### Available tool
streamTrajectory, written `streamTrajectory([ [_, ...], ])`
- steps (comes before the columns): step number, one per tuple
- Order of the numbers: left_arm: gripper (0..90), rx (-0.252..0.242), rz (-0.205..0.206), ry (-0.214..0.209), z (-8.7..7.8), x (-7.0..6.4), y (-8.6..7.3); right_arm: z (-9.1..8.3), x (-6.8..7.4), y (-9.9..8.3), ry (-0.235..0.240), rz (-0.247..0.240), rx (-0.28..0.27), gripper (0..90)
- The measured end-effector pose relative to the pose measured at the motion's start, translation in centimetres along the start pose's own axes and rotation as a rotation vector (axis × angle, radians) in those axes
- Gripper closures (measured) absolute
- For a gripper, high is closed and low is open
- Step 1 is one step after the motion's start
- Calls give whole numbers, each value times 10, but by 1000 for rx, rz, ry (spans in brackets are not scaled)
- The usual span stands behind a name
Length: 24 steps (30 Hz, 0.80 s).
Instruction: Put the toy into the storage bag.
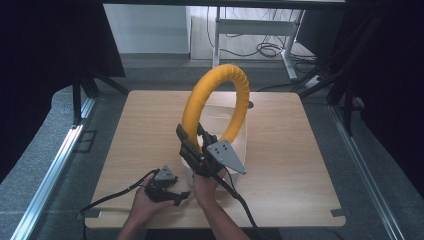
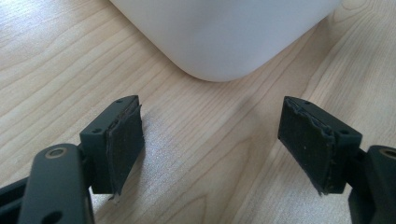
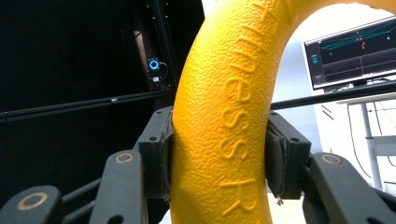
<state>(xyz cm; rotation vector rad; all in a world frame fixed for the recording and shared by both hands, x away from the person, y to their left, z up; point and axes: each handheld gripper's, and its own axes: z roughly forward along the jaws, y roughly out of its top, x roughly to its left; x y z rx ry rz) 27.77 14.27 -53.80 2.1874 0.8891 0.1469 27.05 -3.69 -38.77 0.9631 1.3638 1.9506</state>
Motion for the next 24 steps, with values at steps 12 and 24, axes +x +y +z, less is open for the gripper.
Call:
streamTrajectory([
  [12,223,-3,-4,1,1,0,0,-1,-5,-16,-25,45,30,501],
  [24,222,-6,-7,6,1,0,0,-2,-12,-24,-55,74,82,478],
])
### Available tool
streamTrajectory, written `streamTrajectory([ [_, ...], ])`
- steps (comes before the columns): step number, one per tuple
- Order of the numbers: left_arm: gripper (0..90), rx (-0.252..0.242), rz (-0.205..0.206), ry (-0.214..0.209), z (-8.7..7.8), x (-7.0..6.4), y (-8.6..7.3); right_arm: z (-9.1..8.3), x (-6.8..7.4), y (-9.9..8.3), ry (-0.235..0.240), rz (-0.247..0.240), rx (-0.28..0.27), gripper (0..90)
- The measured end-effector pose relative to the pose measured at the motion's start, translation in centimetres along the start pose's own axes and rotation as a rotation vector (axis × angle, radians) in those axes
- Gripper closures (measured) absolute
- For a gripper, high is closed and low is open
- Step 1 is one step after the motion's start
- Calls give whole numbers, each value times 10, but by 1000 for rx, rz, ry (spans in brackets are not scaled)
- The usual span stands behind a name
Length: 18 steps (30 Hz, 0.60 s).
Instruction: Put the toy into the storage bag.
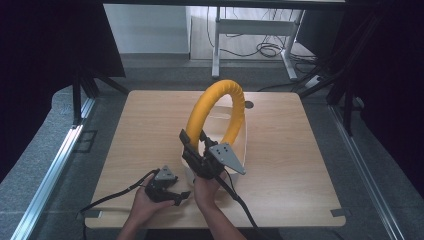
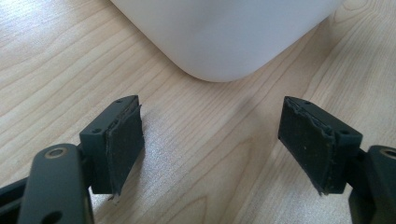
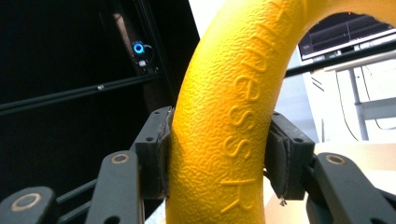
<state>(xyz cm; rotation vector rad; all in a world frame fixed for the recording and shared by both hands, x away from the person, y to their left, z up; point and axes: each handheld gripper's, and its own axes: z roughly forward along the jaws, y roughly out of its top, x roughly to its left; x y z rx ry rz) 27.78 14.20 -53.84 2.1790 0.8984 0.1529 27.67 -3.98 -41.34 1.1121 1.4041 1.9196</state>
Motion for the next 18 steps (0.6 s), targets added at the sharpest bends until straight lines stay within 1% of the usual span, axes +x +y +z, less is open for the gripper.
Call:
streamTrajectory([
  [1,222,5,6,0,0,0,0,0,-1,-1,-2,-1,7,470],
  [2,223,7,9,0,0,1,0,0,-1,-3,-18,-13,25,453],
  [5,222,4,5,-1,0,0,0,1,-5,-5,-26,0,44,443],
  [8,222,3,3,-1,0,0,0,0,-6,-7,-42,-18,67,427],
  [10,222,3,3,-2,0,0,0,0,-6,-7,-40,-19,70,425],
  [13,222,-1,-3,-4,0,0,0,-1,-8,-5,-30,-24,91,417],
  [18,222,-1,-3,-4,0,0,0,-1,-9,-3,-24,-32,95,396],
])
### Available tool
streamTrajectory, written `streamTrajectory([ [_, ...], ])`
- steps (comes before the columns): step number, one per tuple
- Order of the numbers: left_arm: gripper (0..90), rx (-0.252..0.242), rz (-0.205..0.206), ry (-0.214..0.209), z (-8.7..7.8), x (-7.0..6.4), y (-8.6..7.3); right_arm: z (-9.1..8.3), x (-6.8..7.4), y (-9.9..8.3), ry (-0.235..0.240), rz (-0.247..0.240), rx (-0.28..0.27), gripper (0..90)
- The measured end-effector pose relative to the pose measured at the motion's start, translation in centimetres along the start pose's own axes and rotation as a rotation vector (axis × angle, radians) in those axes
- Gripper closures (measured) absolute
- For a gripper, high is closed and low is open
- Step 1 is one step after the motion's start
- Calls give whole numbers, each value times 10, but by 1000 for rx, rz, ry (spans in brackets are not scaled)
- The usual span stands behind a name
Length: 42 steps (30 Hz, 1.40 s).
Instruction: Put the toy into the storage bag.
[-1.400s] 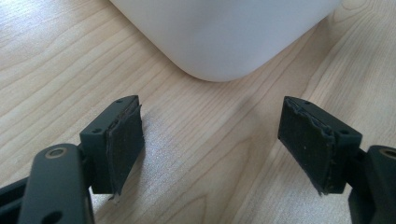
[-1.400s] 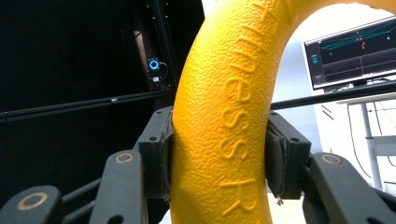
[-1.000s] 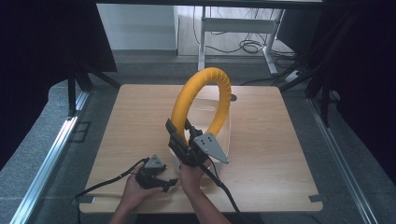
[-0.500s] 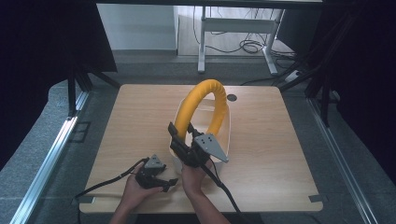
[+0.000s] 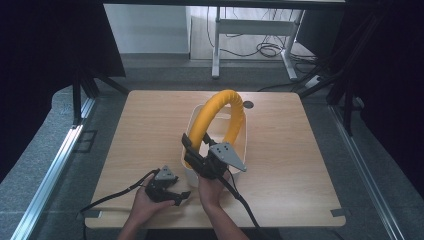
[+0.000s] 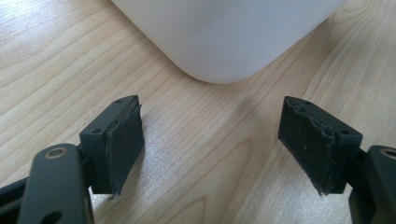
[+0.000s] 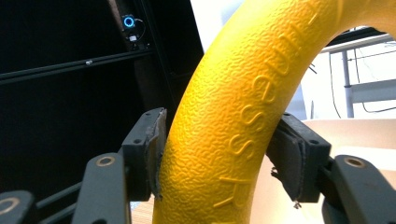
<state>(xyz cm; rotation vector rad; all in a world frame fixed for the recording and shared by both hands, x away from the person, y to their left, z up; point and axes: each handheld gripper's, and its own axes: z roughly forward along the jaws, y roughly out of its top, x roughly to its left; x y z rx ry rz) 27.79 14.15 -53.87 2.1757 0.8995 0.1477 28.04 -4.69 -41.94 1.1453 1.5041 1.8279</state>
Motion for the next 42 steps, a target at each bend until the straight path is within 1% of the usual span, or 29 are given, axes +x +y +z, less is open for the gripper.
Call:
streamTrajectory([
  [1,222,-1,0,0,0,0,0,-1,-1,1,6,7,4,371],
  [2,222,-1,0,0,0,0,0,-1,-1,1,6,7,4,371],
  [3,221,-6,-3,-1,-1,0,0,-1,-4,3,18,13,17,333],
  [5,220,-7,0,0,-2,0,1,-1,-8,5,33,24,28,307],
  [6,220,-8,0,2,-2,0,1,-1,-8,5,33,24,28,307],
  [8,219,-7,13,7,-4,0,0,-2,-13,8,57,36,48,283],
  [10,217,-12,5,8,-6,0,1,-4,-15,10,71,33,58,279],
  [12,217,-16,8,12,-7,0,1,-10,-18,14,79,12,61,269],
  [13,217,-18,8,16,-8,0,1,-10,-18,14,79,12,61,269],
  [16,216,-16,10,28,-10,1,2,-17,-25,20,112,25,79,259],
  [17,216,-16,11,32,-10,1,2,-19,-27,21,117,22,84,261],
  [18,215,-16,14,37,-11,1,2,-24,-29,23,117,1,81,266],
  [19,215,-16,15,38,-12,1,2,-27,-30,24,120,-5,80,266],
  [21,215,-19,15,43,-13,0,2,-33,-35,25,139,2,87,268],
  [23,214,-18,20,44,-14,0,2,-36,-37,26,146,10,92,271],
  [24,214,-15,25,45,-15,0,1,-43,-44,26,142,2,106,281],
  [26,214,-22,21,46,-15,-1,1,-46,-47,26,136,-6,113,283],
  [29,213,-22,27,49,-17,-2,0,-55,-59,25,111,-34,131,286],
  [30,212,-20,30,53,-18,-3,0,-61,-68,24,90,-42,138,285],
  [31,212,-19,31,54,-18,-3,0,-64,-73,24,84,-48,144,286],
  [32,212,-19,31,54,-18,-3,0,-64,-73,24,84,-48,144,286],
  [33,212,-17,32,56,-18,-3,0,-67,-78,24,75,-53,147,286],
  [35,212,-15,30,60,-18,-2,0,-74,-89,23,55,-59,146,289],
  [36,212,-16,26,62,-17,-2,0,-80,-101,22,35,-65,145,292],
  [38,211,-6,28,62,-16,-2,-1,-84,-110,22,24,-65,140,296],
  [39,211,-6,28,62,-16,-2,-1,-84,-110,22,24,-65,140,296],
  [40,211,-5,27,62,-15,-2,-1,-87,-115,22,13,-72,141,297],
  [41,211,-6,27,64,-15,-3,-1,-92,-127,20,-4,-75,141,303],
  [42,211,-6,27,64,-15,-3,-1,-92,-127,20,-4,-75,141,303],
])
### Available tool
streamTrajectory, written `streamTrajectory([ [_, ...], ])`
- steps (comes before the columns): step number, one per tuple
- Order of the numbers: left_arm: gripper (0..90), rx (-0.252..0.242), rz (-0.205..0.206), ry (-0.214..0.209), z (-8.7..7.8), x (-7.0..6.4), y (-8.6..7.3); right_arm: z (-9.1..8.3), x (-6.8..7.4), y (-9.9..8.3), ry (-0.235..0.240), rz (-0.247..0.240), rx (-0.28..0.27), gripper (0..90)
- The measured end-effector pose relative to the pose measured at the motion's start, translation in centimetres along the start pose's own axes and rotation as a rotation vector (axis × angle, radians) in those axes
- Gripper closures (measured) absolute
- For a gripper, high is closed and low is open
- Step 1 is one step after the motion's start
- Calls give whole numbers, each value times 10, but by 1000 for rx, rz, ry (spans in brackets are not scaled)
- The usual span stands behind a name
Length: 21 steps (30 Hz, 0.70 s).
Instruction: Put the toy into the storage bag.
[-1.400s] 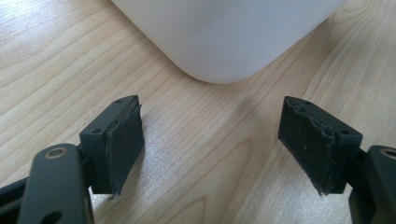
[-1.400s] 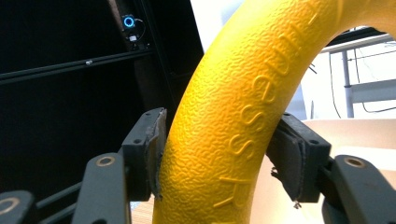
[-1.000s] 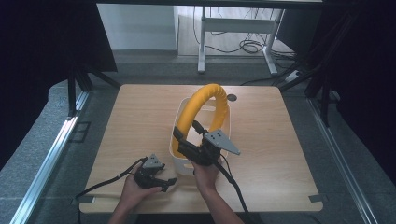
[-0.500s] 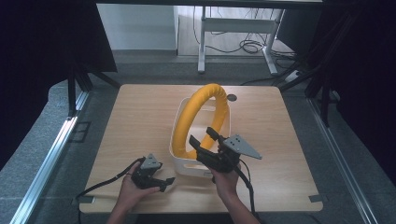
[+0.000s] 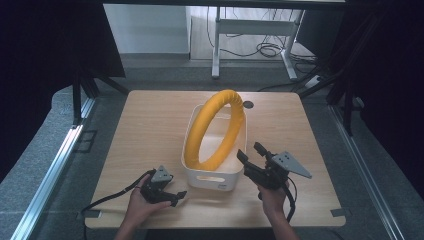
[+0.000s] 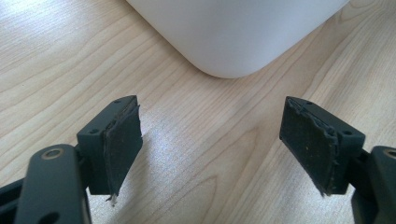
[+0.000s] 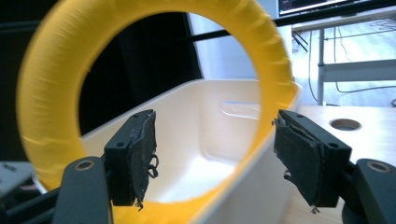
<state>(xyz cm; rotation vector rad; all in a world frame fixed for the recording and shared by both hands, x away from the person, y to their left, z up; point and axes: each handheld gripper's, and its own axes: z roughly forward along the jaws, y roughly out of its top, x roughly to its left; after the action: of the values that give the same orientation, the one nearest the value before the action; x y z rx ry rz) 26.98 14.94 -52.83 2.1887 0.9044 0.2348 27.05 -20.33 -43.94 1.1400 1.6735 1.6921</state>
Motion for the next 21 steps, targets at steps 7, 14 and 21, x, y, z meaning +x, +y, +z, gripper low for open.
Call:
streamTrajectory([
  [7,211,-9,0,9,-2,1,0,-9,-34,-16,-43,-21,68,316],
  [14,214,-15,-23,15,-3,5,-2,-12,-50,-24,-58,-18,104,321],
  [21,214,-28,-34,16,-6,7,-1,-13,-53,-28,-65,-48,124,322],
])
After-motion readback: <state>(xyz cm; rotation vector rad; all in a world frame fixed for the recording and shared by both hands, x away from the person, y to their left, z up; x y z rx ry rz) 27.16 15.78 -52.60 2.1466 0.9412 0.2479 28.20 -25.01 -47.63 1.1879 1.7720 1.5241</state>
